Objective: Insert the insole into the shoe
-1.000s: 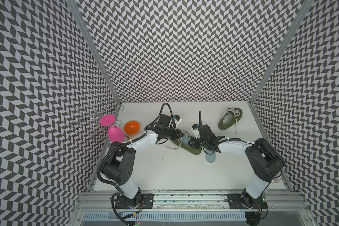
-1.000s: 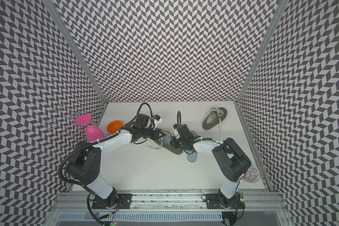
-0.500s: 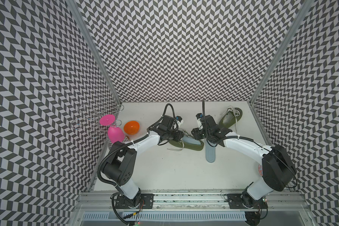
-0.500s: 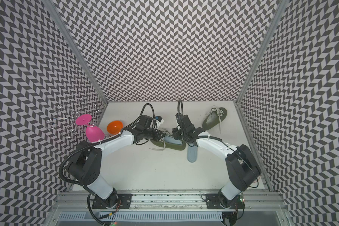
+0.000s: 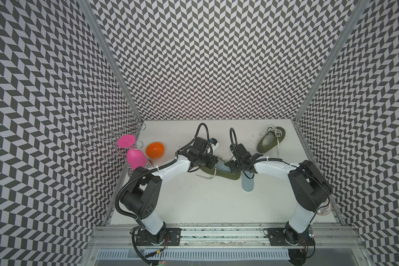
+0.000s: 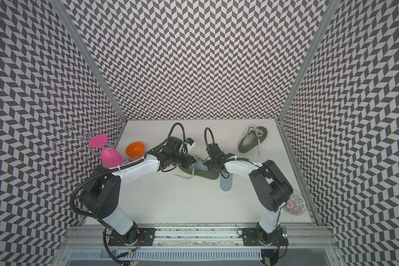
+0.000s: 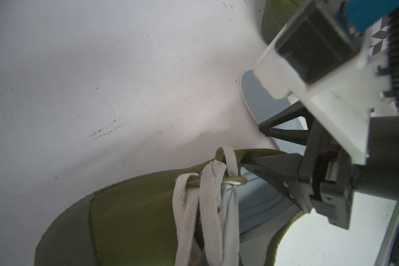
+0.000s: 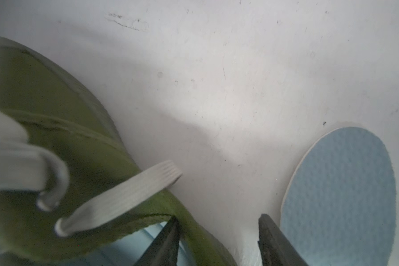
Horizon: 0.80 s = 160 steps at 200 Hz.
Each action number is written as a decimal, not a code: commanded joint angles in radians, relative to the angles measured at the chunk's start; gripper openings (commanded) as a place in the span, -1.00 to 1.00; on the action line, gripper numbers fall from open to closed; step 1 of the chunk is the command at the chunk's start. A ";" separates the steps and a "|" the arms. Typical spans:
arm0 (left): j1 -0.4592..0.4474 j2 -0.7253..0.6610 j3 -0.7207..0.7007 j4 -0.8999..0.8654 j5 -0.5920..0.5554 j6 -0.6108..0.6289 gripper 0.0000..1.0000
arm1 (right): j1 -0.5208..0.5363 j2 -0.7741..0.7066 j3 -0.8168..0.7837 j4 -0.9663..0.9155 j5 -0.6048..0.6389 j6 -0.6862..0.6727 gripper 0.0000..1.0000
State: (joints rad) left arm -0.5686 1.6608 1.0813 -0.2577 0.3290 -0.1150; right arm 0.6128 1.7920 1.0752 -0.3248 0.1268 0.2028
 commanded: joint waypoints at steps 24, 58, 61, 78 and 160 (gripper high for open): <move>-0.008 -0.040 0.061 0.020 -0.079 0.032 -1.00 | 0.000 -0.056 0.038 -0.025 -0.034 -0.005 0.15; -0.007 -0.048 0.047 0.061 -0.132 0.012 -1.00 | -0.001 -0.156 0.064 -0.055 -0.101 -0.040 0.20; -0.008 -0.049 0.046 0.064 -0.133 0.011 -1.00 | -0.001 -0.160 0.065 -0.062 -0.109 -0.050 0.22; -0.010 -0.053 0.047 0.081 -0.138 0.015 -1.00 | -0.001 -0.183 0.045 -0.091 -0.139 -0.088 0.27; -0.031 -0.134 -0.026 0.198 -0.107 0.073 -1.00 | -0.005 -0.128 -0.080 -0.045 -0.016 -0.086 0.35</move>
State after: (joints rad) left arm -0.5827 1.6051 1.0756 -0.1867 0.2073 -0.0704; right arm 0.6125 1.6276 0.9962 -0.3981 0.0261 0.1051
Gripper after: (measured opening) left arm 0.056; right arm 0.674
